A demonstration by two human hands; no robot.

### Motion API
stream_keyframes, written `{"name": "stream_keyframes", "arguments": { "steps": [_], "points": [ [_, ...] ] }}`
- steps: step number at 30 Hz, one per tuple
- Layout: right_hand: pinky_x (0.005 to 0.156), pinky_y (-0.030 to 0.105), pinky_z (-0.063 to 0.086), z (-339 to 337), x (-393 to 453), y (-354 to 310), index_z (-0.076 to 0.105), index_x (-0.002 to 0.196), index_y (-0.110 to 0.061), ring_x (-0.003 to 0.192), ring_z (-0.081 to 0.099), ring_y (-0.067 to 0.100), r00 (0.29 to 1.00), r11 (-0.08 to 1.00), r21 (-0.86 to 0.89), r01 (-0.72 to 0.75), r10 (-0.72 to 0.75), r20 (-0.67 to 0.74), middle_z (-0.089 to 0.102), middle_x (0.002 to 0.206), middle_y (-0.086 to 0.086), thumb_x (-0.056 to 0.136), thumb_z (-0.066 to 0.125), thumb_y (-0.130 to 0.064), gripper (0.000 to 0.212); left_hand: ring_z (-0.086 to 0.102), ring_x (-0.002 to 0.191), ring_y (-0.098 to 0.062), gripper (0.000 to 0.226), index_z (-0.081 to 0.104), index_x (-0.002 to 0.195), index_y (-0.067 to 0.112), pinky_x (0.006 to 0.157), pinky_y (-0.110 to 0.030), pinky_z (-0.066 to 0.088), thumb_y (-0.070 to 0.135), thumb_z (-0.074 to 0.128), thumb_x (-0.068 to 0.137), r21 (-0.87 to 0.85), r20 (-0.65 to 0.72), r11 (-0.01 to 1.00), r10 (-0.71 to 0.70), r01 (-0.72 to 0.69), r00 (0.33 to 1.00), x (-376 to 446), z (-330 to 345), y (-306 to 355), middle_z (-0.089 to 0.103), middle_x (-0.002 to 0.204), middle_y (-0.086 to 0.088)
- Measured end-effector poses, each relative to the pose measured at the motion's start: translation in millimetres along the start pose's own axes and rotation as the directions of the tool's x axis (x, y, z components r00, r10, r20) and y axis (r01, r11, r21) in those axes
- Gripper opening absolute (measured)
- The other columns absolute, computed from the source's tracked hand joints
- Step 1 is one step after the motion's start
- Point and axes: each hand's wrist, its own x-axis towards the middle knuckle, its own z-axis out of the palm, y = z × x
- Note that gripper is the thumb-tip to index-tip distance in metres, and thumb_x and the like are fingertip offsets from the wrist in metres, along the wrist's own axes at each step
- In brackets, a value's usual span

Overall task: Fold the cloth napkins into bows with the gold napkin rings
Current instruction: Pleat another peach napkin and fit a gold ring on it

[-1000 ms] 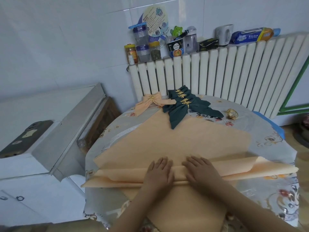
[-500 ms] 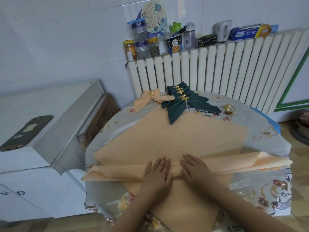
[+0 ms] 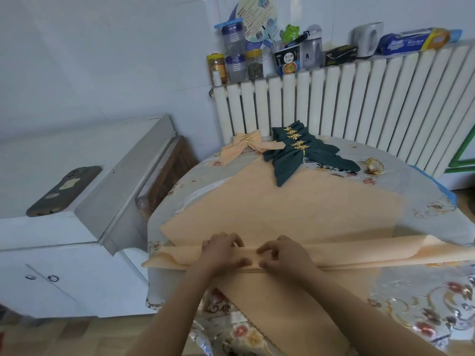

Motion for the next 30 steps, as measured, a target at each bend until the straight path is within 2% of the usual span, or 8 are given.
{"name": "stream_keyframes", "arguments": {
  "steps": [4,9,16,20,22,25,28,30],
  "points": [
    [0.088,0.025,0.040,-0.4,1.6,-9.3,0.060,0.118,-0.041,0.105,0.056,0.016,0.998,0.996,-0.078,-0.033,0.036,0.049,0.048,0.104,-0.003,0.081,0.063,-0.044,0.037,0.053,0.092,-0.015,0.046,0.054,0.091,0.028,0.072,-0.028,0.041,0.054,0.078,0.063,-0.075,0.068,0.997,0.004,0.001,0.998,9.0,-9.2,-5.5,0.056,0.095,0.008],
    [0.092,0.027,0.040,0.3,4.3,-9.5,0.055,0.124,-0.043,0.110,0.054,0.018,0.994,0.992,-0.121,-0.029,0.042,0.099,0.047,0.116,0.001,0.083,0.061,-0.046,0.042,0.055,0.091,-0.017,0.056,0.062,0.101,0.018,0.071,-0.028,0.040,0.062,0.071,0.067,0.095,0.161,0.995,-0.046,0.031,0.986,9.4,-19.8,5.1,0.061,0.096,0.001],
    [0.092,0.028,0.040,3.7,6.7,-6.8,0.053,0.126,-0.043,0.109,0.053,0.019,0.991,0.989,-0.142,-0.028,0.046,0.124,0.046,0.117,0.002,0.084,0.060,-0.047,0.042,0.055,0.104,-0.023,0.036,0.059,0.113,0.017,0.076,-0.030,0.039,0.039,0.063,0.084,0.237,-0.065,0.968,0.100,-0.082,0.993,-18.2,-17.2,25.6,0.058,0.111,-0.002],
    [0.090,0.027,0.040,1.5,6.1,-5.3,0.054,0.127,-0.040,0.106,0.054,0.021,0.990,0.993,-0.121,0.002,0.016,0.140,0.044,0.105,0.000,0.089,0.055,-0.040,0.038,0.057,0.097,-0.024,0.027,0.067,0.101,0.014,0.074,-0.030,0.041,0.033,0.056,0.086,0.045,-0.091,0.988,0.149,-0.145,0.985,-34.5,-14.6,27.2,0.059,0.102,-0.007],
    [0.083,0.023,0.037,-2.4,5.8,-3.0,0.056,0.128,-0.035,0.100,0.055,0.020,0.987,0.997,-0.066,0.027,-0.016,0.159,0.042,0.100,-0.001,0.093,0.050,-0.034,0.036,0.059,0.083,-0.022,0.028,0.073,0.089,0.016,0.069,-0.033,0.042,0.039,0.058,0.085,-0.136,0.045,0.983,0.133,-0.125,0.990,-37.3,-15.8,25.9,0.064,0.087,-0.008],
    [0.077,0.018,0.032,-10.2,3.1,0.9,0.062,0.122,-0.027,0.091,0.050,0.013,0.983,0.999,-0.011,0.053,-0.050,0.177,0.049,0.103,0.002,0.094,0.051,-0.029,0.030,0.039,0.052,-0.018,0.039,0.059,0.058,0.017,0.058,-0.032,0.031,0.040,0.052,0.089,-0.266,0.191,0.962,0.115,-0.062,0.975,-36.1,-19.8,23.8,0.043,0.056,-0.002],
    [0.064,0.015,0.033,-11.5,-2.3,5.4,0.069,0.096,-0.019,0.082,0.048,0.007,0.989,0.998,-0.003,0.056,-0.055,0.141,0.054,0.104,0.002,0.091,0.057,-0.035,0.021,0.041,0.057,-0.016,0.032,0.071,0.078,0.021,0.061,-0.034,0.041,0.037,0.046,0.088,-0.254,0.238,0.963,0.151,-0.089,0.959,-34.2,-24.2,21.0,0.048,0.068,-0.004],
    [0.057,0.008,0.032,-7.8,-7.1,5.3,0.060,0.077,-0.022,0.073,0.045,0.003,0.993,0.998,-0.009,0.055,-0.053,0.109,0.050,0.099,-0.001,0.087,0.061,-0.041,0.022,0.049,0.084,-0.015,0.029,0.071,0.104,0.027,0.086,-0.039,0.046,0.031,0.046,0.089,-0.169,0.252,0.970,0.217,-0.178,0.943,-37.5,-23.6,17.0,0.054,0.098,-0.006]
  ]
}}
